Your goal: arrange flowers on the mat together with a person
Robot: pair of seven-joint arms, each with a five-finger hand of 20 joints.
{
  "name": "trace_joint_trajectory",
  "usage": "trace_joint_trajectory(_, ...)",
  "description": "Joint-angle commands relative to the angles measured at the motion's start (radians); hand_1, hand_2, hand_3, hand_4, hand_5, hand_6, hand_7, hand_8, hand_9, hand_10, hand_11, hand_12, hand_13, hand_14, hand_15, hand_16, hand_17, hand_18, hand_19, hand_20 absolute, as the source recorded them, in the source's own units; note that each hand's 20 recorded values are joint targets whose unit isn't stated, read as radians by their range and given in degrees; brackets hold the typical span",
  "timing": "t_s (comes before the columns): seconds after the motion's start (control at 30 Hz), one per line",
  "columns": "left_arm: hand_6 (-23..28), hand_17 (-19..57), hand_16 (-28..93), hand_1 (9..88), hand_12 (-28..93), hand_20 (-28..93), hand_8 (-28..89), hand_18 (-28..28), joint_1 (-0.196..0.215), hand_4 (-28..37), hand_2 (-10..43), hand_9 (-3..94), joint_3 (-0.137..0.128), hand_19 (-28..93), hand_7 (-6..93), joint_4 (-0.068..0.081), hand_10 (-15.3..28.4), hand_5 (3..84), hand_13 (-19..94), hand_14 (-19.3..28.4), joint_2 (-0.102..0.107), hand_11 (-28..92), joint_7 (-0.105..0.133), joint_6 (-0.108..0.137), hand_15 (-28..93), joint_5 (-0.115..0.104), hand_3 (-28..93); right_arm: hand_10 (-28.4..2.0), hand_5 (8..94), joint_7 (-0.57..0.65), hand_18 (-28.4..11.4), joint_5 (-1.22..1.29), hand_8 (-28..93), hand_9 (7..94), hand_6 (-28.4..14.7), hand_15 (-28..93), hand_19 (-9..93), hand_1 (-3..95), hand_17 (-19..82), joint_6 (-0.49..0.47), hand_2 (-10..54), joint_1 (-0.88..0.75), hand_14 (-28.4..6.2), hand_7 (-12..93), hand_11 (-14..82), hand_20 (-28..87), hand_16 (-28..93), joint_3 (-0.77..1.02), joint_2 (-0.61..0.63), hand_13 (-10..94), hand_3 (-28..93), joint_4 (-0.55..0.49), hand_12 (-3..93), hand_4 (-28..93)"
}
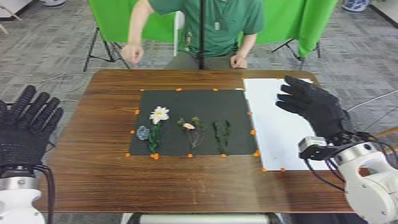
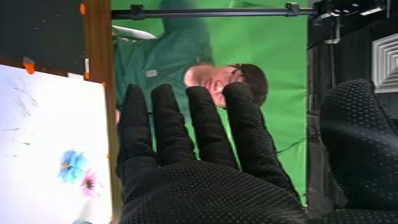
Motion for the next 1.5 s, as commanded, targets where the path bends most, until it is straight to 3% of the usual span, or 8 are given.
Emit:
trace_joint_trajectory(0.03,7.2,-5.4,-5,20.9,9,11,-9,13.4,0.023,-28.3,17.0,35.5,0.005,29,9.8,-0.004,13.6,42.3,25,13.4,-0.005,16,0.005,-0.01,24,0.006,69,-14.3,35.9,-0.007,-17.2,0.0,-7,34.5,-4.6,8,37,17.9,8,-0.01,10.0,-0.004,-15.5,8,2.8,10,27,-0.005,-0.008,28,72,-0.003,17.0,-21)
trace_joint_trajectory(0.73,7.2,-5.5,-5,21.4,9,11,-9,13.5,0.019,-28.3,17.3,35.6,0.014,29,9.8,-0.005,13.8,42.3,26,13.2,-0.007,16,-0.002,-0.007,24,0.002,69,-14.1,36.5,0.033,-17.5,0.019,-7,34.5,-4.8,9,40,19.3,8,-0.041,9.8,-0.003,-15.5,9,2.8,12,27,-0.012,-0.015,28,72,-0.01,17.0,-21)
trace_joint_trajectory(1.0,7.2,-5.5,-6,21.5,9,11,-9,13.5,0.024,-28.3,17.4,35.6,0.01,29,9.9,-0.007,13.7,42.4,25,13.3,-0.009,16,0.002,-0.006,24,-0.011,69,-14.1,36.9,0.05,-17.6,0.016,-7,34.7,-4.7,10,40,19.5,8,-0.043,9.8,0.0,-15.6,9,2.8,11,26,-0.016,-0.017,28,72,-0.012,17.0,-21)
trace_joint_trajectory(1.5,7.0,-5.5,-5,21.2,9,11,-9,13.6,0.024,-28.3,17.8,35.3,0.004,29,9.7,-0.006,13.7,41.7,25,13.3,-0.011,16,-0.004,-0.01,24,-0.006,68,-14.2,37.5,0.067,-17.7,0.014,-7,34.9,-4.9,11,41,19.6,8,-0.066,9.9,-0.001,-15.7,9,2.9,11,25,-0.014,-0.021,28,72,-0.009,17.0,-21)
